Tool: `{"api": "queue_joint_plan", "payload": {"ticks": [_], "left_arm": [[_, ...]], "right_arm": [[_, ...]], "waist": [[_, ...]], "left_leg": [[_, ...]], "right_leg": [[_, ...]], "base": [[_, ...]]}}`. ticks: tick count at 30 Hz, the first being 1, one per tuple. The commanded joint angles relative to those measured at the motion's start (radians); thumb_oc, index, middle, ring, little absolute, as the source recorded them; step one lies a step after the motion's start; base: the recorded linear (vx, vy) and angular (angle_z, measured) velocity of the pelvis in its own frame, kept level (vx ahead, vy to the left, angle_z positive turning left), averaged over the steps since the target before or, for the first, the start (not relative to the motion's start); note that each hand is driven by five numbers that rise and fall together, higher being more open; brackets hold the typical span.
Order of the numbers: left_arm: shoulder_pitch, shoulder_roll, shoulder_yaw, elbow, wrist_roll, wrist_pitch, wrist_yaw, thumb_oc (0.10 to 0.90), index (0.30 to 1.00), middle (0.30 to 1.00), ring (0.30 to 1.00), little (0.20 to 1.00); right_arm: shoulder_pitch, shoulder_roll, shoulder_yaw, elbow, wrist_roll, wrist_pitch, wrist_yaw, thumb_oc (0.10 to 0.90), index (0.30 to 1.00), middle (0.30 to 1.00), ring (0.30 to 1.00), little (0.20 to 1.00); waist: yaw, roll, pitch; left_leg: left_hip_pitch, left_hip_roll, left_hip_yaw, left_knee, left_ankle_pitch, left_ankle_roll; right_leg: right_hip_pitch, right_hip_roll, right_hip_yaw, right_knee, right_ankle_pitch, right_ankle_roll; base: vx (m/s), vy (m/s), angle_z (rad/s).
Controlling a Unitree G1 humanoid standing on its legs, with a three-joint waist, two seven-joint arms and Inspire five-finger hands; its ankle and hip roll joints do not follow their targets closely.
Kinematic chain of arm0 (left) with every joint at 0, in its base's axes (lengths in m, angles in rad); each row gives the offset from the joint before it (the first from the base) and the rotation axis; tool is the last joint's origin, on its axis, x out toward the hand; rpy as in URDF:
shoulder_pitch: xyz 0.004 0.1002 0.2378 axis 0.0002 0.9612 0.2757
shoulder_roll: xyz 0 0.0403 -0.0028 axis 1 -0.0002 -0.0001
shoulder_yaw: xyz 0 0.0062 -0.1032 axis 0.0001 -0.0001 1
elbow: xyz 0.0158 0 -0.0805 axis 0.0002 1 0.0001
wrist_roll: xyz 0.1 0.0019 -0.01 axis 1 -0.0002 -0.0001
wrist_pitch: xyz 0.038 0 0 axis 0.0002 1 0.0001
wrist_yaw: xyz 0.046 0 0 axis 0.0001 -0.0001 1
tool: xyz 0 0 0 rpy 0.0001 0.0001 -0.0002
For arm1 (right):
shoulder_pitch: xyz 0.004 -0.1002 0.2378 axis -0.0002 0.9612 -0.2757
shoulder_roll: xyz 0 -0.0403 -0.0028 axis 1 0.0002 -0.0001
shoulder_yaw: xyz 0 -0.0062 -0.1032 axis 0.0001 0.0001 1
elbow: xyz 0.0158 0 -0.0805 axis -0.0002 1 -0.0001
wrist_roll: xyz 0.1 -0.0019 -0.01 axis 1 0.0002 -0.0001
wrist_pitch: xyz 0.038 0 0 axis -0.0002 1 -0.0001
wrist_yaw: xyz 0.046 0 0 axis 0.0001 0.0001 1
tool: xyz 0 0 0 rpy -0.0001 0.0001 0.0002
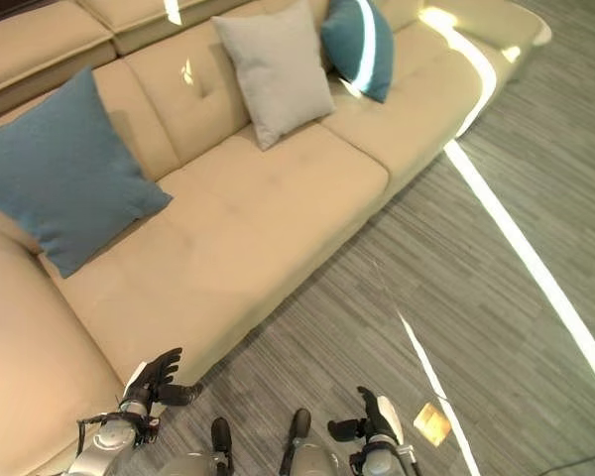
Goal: Pick up all the scattered cushions and arrange them neatly on the sofa.
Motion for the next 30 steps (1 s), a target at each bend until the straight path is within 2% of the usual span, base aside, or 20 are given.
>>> {"api": "queue_joint_plan", "payload": {"ticks": [1,4,6,7,10,11,12,15,17,18,19,20,22,23,24,26,29,30], "left_arm": [[-0.037,-0.006,-0.002,-0.059,0.014,-0.050,0.005,0.800,0.900,0.900,0.900,0.900],[-0.038,-0.023,-0.025,-0.068,0.014,-0.041,0.000,0.800,0.900,0.900,0.900,0.900],[-0.041,-0.039,-0.029,-0.072,-0.008,-0.034,0.002,0.800,0.900,0.900,0.900,0.900],[-0.048,-0.048,-0.047,-0.069,-0.022,-0.034,0.004,0.800,0.900,0.900,0.900,0.900],[-0.065,-0.059,-0.062,-0.038,-0.022,-0.034,0.002,0.800,0.900,0.900,0.900,0.900],[-0.076,-0.063,-0.066,-0.031,-0.026,-0.034,0.007,0.800,0.900,0.900,0.900,0.900],[-0.076,-0.063,-0.063,-0.027,-0.025,-0.037,0.007,0.800,0.900,0.900,0.900,0.900],[-0.070,-0.066,-0.069,-0.006,-0.016,-0.036,-0.009,0.800,0.900,0.900,0.900,0.900],[-0.066,-0.055,-0.068,-0.005,-0.012,-0.034,-0.010,0.800,0.900,0.900,0.900,0.900],[-0.066,-0.055,-0.068,-0.005,-0.012,-0.034,-0.010,0.800,0.900,0.900,0.900,0.900],[-0.073,-0.044,-0.064,-0.009,-0.008,-0.031,-0.009,0.800,0.900,0.900,0.900,0.900],[-0.073,-0.043,-0.064,-0.009,-0.008,-0.031,-0.009,0.800,0.900,0.900,0.900,0.900],[-0.085,-0.031,-0.056,-0.008,-0.015,-0.034,0.000,0.800,0.900,0.900,0.900,0.900],[-0.080,-0.031,-0.051,-0.009,-0.020,-0.038,0.003,0.800,0.900,0.900,0.900,0.900],[-0.080,-0.031,-0.051,-0.009,-0.020,-0.038,0.003,0.800,0.900,0.900,0.900,0.900],[-0.068,-0.032,-0.037,-0.012,-0.029,-0.042,0.006,0.800,0.900,0.900,0.900,0.900],[-0.050,-0.030,-0.025,-0.017,-0.034,-0.048,0.008,0.800,0.900,0.900,0.900,0.900],[-0.036,-0.030,-0.033,-0.026,-0.023,-0.047,0.004,0.800,0.900,0.900,0.900,0.900]], "right_arm": [[-0.027,-0.075,-0.023,-0.055,-0.010,-0.046,-0.039,0.800,0.900,0.900,0.900,0.900],[0.015,-0.085,-0.049,-0.102,-0.001,-0.049,-0.046,0.800,0.900,0.900,0.900,0.900],[0.026,-0.091,-0.053,-0.104,0.009,-0.053,-0.050,0.800,0.900,0.900,0.900,0.900],[0.019,-0.092,-0.058,-0.075,0.030,-0.051,-0.053,0.800,0.900,0.900,0.900,0.900],[0.016,-0.087,-0.060,-0.028,0.044,-0.052,-0.053,0.800,0.900,0.900,0.900,0.900],[0.010,-0.086,-0.053,0.005,0.046,-0.045,-0.053,0.800,0.900,0.900,0.900,0.900],[0.002,-0.087,-0.043,0.038,0.046,-0.042,-0.045,0.800,0.900,0.900,0.900,0.900],[-0.008,-0.079,-0.023,0.112,0.033,-0.028,-0.024,0.800,0.900,0.900,0.900,0.900],[-0.013,-0.068,-0.015,0.134,0.022,-0.021,-0.014,0.800,0.900,0.900,0.900,0.900],[-0.013,-0.068,-0.015,0.134,0.022,-0.021,-0.014,0.800,0.900,0.900,0.900,0.900],[-0.022,-0.064,-0.009,0.129,0.022,-0.019,-0.005,0.800,0.900,0.900,0.900,0.900],[-0.022,-0.064,-0.009,0.129,0.022,-0.019,-0.005,0.800,0.900,0.900,0.900,0.900],[-0.041,-0.066,0.002,0.111,0.011,-0.017,0.000,0.800,0.900,0.900,0.900,0.900],[-0.047,-0.071,0.006,0.096,0.001,-0.018,0.002,0.800,0.900,0.900,0.900,0.900],[-0.047,-0.071,0.006,0.096,0.001,-0.018,0.002,0.800,0.900,0.900,0.900,0.900],[-0.036,-0.067,0.024,0.058,-0.030,-0.022,0.005,0.800,0.900,0.900,0.900,0.900],[-0.021,-0.064,0.039,0.020,-0.060,-0.022,0.001,0.800,0.900,0.900,0.900,0.900],[0.007,-0.063,0.033,-0.026,-0.064,-0.024,0.000,0.800,0.900,0.900,0.900,0.900]], "waist": [[0.001,-0.028,-0.070],[-0.028,-0.016,-0.074],[-0.035,-0.009,-0.056],[-0.021,-0.009,-0.044],[-0.019,-0.020,-0.050],[-0.008,-0.017,-0.040],[0.002,-0.014,-0.042],[0.014,-0.017,-0.052],[0.033,-0.023,-0.053],[0.036,-0.024,-0.053],[0.032,-0.024,-0.042],[0.034,-0.024,-0.042],[0.023,-0.015,-0.020],[0.020,-0.012,-0.018],[0.020,-0.011,-0.018],[0.017,-0.012,-0.021],[0.011,-0.009,-0.020],[-0.004,-0.017,-0.036]], "left_leg": [[-0.058,-0.032,-0.159,0.096,-0.118,-0.009],[-0.044,-0.012,-0.160,0.133,-0.122,-0.025],[-0.055,0.012,-0.174,0.221,-0.131,-0.036],[-0.100,-0.024,-0.287,0.263,-0.115,-0.051],[-0.139,-0.067,-0.348,0.227,-0.111,-0.055],[-0.181,-0.104,-0.391,0.215,-0.086,-0.062],[-0.164,-0.111,-0.425,0.193,-0.086,-0.063],[-0.128,-0.102,-0.406,0.189,-0.109,-0.044],[-0.101,-0.092,-0.370,0.178,-0.123,-0.023],[-0.100,-0.091,-0.367,0.178,-0.123,-0.022],[-0.078,-0.080,-0.349,0.168,-0.132,-0.006],[-0.079,-0.080,-0.347,0.168,-0.132,-0.006],[-0.058,-0.065,-0.330,0.162,-0.146,0.013],[-0.031,-0.060,-0.313,0.148,-0.167,0.015],[-0.030,-0.060,-0.313,0.148,-0.167,0.015],[0.003,-0.053,-0.283,0.128,-0.185,0.014],[0.056,-0.044,-0.257,0.099,-0.204,0.007],[0.084,-0.045,-0.272,0.097,-0.225,0.001]], "right_leg": [[0.078,0.035,0.092,-0.066,-0.058,0.061],[0.121,0.065,0.117,-0.121,-0.059,0.044],[0.151,0.086,0.146,-0.142,-0.068,0.026],[0.160,0.098,0.182,-0.150,-0.071,0.018],[0.165,0.096,0.204,-0.163,-0.067,0.026],[0.164,0.106,0.231,-0.157,-0.066,0.025],[0.164,0.119,0.267,-0.153,-0.075,0.025],[0.178,0.116,0.301,-0.124,-0.094,0.024],[0.152,0.105,0.306,-0.035,-0.102,0.044],[0.150,0.105,0.309,-0.032,-0.104,0.044],[0.088,0.099,0.307,0.084,-0.094,0.076],[0.085,0.099,0.309,0.088,-0.096,0.076],[-0.013,0.077,0.276,0.216,-0.071,0.120],[-0.037,0.028,0.211,0.193,-0.062,0.118],[-0.036,0.028,0.211,0.193,-0.062,0.118],[-0.048,-0.007,0.155,0.113,-0.039,0.101],[-0.083,-0.025,0.109,0.011,0.005,0.102],[-0.063,-0.003,0.136,-0.025,0.013,0.096]], "base": [[0.08,-0.151,-0.62],[0.07,-0.176,0.06],[0.05,-0.161,-0.25],[0.06,-0.076,-0.50],[0.08,-0.009,-1.08],[0.11,0.056,-0.65],[0.17,0.103,-0.87],[0.18,0.132,-1.18],[0.08,0.104,-0.28],[0.07,0.118,-0.61],[0.03,0.051,-0.70],[0.03,0.069,-0.84],[0.05,0.049,-0.49],[0.09,0.025,-0.29],[0.13,-0.030,-0.24],[0.17,-0.057,-0.41],[0.26,-0.121,-0.63],[0.27,-0.150,-0.44]]}}
